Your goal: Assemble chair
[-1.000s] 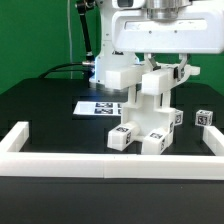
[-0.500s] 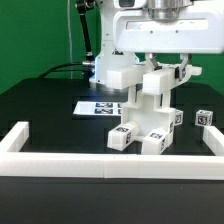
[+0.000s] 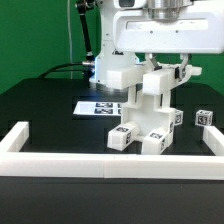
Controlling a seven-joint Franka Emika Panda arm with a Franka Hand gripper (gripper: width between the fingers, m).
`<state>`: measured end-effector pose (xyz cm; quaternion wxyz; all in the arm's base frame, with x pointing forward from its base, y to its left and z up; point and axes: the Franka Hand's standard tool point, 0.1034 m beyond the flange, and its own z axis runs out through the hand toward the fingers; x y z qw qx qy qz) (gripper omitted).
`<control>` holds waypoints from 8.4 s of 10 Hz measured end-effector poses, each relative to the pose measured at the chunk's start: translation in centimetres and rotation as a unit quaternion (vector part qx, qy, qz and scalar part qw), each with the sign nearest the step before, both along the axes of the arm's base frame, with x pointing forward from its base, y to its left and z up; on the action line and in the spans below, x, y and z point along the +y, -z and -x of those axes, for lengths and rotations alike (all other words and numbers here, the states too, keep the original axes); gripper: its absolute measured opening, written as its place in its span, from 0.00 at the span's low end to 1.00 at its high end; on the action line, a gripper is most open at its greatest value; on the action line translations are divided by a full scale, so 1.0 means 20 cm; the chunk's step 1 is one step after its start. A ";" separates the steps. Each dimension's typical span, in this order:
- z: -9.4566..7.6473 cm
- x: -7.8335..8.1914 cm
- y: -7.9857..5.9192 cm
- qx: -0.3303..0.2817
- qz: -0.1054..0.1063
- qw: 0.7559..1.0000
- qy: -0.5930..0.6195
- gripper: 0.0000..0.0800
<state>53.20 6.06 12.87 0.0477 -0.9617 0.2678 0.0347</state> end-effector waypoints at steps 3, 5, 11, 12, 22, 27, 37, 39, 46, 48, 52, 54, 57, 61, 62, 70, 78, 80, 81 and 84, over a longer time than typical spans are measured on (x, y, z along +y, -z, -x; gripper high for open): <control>-0.02 0.00 0.00 -0.012 0.002 1.000 -0.002 0.36; -0.03 0.00 0.00 -0.015 0.003 1.000 -0.006 0.36; -0.04 0.00 0.00 -0.016 0.003 1.000 -0.009 0.36; -0.04 0.00 0.00 -0.016 0.003 1.000 -0.009 0.36; -0.03 -0.03 -0.01 -0.016 0.004 1.000 -0.009 0.36; -0.02 -0.03 -0.01 -0.015 0.003 1.000 -0.009 0.36; -0.03 0.01 -0.01 -0.028 0.005 1.000 -0.011 0.36; -0.03 0.01 -0.01 -0.028 0.005 1.000 -0.011 0.36; 0.00 0.00 -0.01 -0.026 0.004 1.000 -0.012 0.36; 0.00 0.00 -0.01 -0.025 0.004 1.000 -0.012 0.36; 0.00 0.00 0.00 -0.026 0.004 1.000 -0.011 0.36; 0.00 0.01 0.00 -0.026 0.004 1.000 -0.006 0.36; 0.00 0.01 -0.01 -0.026 0.004 1.000 -0.006 0.36; 0.00 0.01 -0.01 -0.026 0.005 1.000 0.000 0.36; 0.00 0.01 -0.01 -0.026 0.005 1.000 0.000 0.36; 0.00 0.01 -0.01 -0.022 0.004 1.000 0.019 0.36; 0.01 -0.01 0.00 -0.013 0.004 1.000 0.025 0.36; 0.00 0.01 0.00 -0.018 0.005 1.000 0.023 0.36; 0.00 0.01 0.00 -0.019 0.005 0.999 0.025 0.36; 0.00 0.02 0.00 -0.019 0.005 0.999 0.030 0.36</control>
Offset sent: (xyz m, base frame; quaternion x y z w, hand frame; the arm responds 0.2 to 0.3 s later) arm 0.0036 0.0029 -0.0046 0.0014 0.0169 -0.0253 0.9995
